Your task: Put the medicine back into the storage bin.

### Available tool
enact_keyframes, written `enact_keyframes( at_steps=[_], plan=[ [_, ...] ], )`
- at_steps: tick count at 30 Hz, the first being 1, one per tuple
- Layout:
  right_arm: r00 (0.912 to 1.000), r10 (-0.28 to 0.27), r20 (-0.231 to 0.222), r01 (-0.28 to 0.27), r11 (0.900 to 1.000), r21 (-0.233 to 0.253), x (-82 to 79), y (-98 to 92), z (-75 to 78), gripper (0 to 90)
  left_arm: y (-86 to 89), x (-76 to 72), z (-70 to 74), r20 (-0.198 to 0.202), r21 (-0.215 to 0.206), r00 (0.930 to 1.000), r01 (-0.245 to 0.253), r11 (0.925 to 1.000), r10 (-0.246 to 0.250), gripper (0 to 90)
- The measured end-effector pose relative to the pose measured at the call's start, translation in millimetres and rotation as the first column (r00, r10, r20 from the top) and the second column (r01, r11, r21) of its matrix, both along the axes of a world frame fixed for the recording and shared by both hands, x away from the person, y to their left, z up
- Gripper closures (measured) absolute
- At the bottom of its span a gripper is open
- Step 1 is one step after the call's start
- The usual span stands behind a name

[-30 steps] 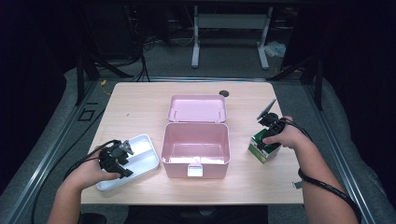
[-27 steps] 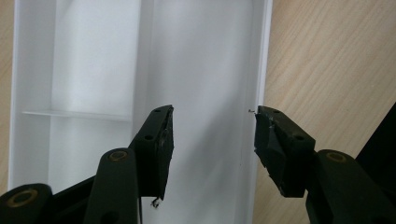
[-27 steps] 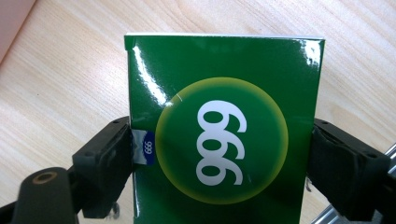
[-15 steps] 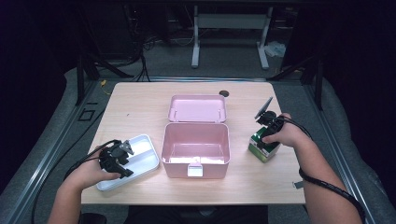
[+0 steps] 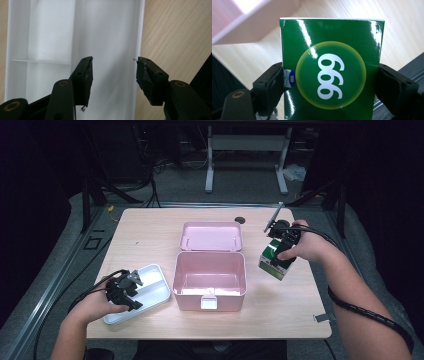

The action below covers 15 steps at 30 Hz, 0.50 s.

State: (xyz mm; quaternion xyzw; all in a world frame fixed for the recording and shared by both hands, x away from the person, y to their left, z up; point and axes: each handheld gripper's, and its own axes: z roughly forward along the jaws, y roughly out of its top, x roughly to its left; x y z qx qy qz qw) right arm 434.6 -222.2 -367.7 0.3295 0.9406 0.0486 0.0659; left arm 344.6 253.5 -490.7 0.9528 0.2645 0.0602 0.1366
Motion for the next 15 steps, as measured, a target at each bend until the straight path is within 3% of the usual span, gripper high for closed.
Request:
enact_keyframes(
  at_steps=[4, 6, 9, 11, 12, 13, 15],
  plan=[
    [0.9916, 0.127, 0.025, -0.127, 0.992, 0.001, -8.3, 19.6, 20.9, 15.9, -0.2, 0.2, -0.8, -0.003, -0.002, 1.0000, -0.002, 1.0000, 0.002, 47.5],
    [0.9792, 0.199, 0.041, -0.200, 0.980, 0.010, -12.7, 31.4, 31.3, 16.0, -0.6, 0.2, -1.0, -0.004, -0.003, 1.0000, -0.001, 1.0000, 0.001, 47.5],
    [0.9559, 0.288, 0.059, -0.289, 0.957, 0.015, -19.1, 48.6, 41.6, 16.1, -1.6, 0.3, -1.2, -0.005, -0.005, 1.0000, -0.002, 1.0000, 0.001, 47.5],
    [0.9359, 0.348, 0.058, -0.349, 0.937, 0.017, -23.1, 60.2, 45.9, 16.2, -2.1, 0.1, -1.2, -0.004, -0.008, 1.0000, 0.000, 1.0000, 0.000, 47.5],
    [0.9359, 0.348, 0.058, -0.349, 0.937, 0.017, -23.1, 60.2, 45.9, 16.2, -2.1, 0.1, -1.2, -0.004, -0.008, 1.0000, 0.000, 1.0000, 0.000, 47.5],
    [0.9124, 0.406, 0.051, -0.408, 0.913, 0.021, -27.4, 73.1, 47.9, 16.2, -2.5, 0.0, -1.3, -0.004, -0.009, 1.0000, 0.002, 1.0000, -0.002, 47.4],
    [0.8939, 0.446, 0.046, -0.447, 0.894, 0.017, -30.2, 82.9, 48.4, 16.3, -2.6, 0.2, -1.7, -0.005, -0.007, 1.0000, 0.004, 1.0000, -0.004, 47.5]
  ],
)
